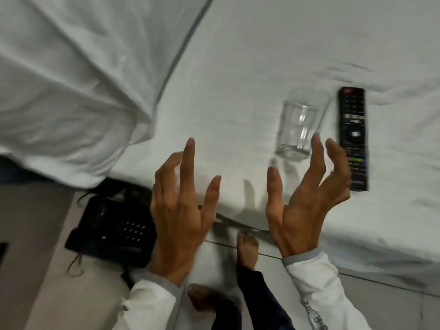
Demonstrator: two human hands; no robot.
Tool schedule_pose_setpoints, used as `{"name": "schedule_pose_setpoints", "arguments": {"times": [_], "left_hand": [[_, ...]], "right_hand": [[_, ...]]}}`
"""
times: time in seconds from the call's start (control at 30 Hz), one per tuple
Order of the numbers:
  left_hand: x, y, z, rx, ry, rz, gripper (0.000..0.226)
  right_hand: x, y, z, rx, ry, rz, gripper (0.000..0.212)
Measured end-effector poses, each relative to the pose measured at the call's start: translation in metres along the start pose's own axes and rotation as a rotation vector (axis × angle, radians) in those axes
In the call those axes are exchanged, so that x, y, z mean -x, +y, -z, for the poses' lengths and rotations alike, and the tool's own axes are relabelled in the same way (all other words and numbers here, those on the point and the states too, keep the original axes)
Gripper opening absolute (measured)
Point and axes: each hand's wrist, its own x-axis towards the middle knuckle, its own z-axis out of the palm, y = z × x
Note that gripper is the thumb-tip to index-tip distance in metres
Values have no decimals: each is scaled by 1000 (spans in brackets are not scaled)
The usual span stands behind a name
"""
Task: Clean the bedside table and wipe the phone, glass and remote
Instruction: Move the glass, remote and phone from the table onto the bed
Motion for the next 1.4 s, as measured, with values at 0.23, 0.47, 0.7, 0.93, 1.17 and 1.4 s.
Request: {"name": "schedule_pose_setpoints", "arguments": {"times": [0.23, 0.47, 0.7, 0.93, 1.17, 1.4], "left_hand": [[128, -120, 64, 91, 116, 736, 54], [165, -177, 36, 575, 221, 1281, 43], [165, -205, 37, 730, 315, 1427, 42], [209, -197, 99, 1087, -47, 1379, 29], [166, -155, 146, 894, -168, 994, 50], [54, -99, 152, 798, -304, 570, 67]], "right_hand": [[111, -76, -77, -428, -702, 385, 37], [158, -109, -168, -177, -1395, 95, 70], [188, -83, -157, -217, -1402, -16, 46], [204, -43, -105, -378, -1329, -366, 29], [186, -43, -42, -695, -1056, -530, 17], [125, -66, 18, -876, -684, -478, 50]]}}
